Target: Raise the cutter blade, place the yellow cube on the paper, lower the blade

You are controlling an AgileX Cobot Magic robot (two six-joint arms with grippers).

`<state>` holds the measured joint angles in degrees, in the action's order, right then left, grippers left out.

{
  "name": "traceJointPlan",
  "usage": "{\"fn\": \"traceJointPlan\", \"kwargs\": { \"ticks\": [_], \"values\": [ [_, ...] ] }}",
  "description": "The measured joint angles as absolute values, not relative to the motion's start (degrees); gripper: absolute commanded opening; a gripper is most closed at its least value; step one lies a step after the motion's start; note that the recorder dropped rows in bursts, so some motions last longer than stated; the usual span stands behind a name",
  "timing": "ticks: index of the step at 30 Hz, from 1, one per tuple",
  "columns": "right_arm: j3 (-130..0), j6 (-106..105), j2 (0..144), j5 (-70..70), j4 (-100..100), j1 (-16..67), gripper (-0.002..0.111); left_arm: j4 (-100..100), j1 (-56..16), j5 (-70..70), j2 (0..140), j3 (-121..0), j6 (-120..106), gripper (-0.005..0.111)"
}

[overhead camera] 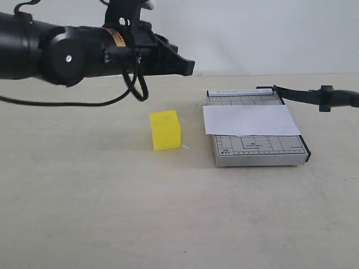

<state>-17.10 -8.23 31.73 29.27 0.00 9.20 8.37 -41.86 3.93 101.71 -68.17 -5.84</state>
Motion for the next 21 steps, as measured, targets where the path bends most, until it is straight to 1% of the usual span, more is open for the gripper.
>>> {"fn": "traceJointPlan", "kwargs": {
  "ticks": [4, 9, 13, 16, 21],
  "values": [
    [-17.1, -8.2, 31.7, 29.3, 0.0, 9.2, 0.000, 13.1, -41.0, -12.6, 108.2, -78.4, -9.1, 0.004],
    [-17.1, -8.2, 31.7, 29.2, 0.0, 9.2, 0.000, 11.4, -41.1, -26.8, 116.5, -93.7, -8.5, 0.004],
    [-17.1, -8.2, 31.7, 29.2, 0.0, 9.2, 0.000, 10.8, -41.1, -33.3, 125.8, -104.4, -8.2, 0.004],
    [-17.1, -8.2, 31.7, 29.1, 0.0, 9.2, 0.000, 11.4, -41.1, -36.8, 132.4, -110.3, -8.2, 0.004],
    [-17.1, -8.1, 31.7, 29.1, 0.0, 9.2, 0.000, 14.2, -41.1, -37.8, 138.3, -115.8, -8.7, 0.004]
  ]
}}
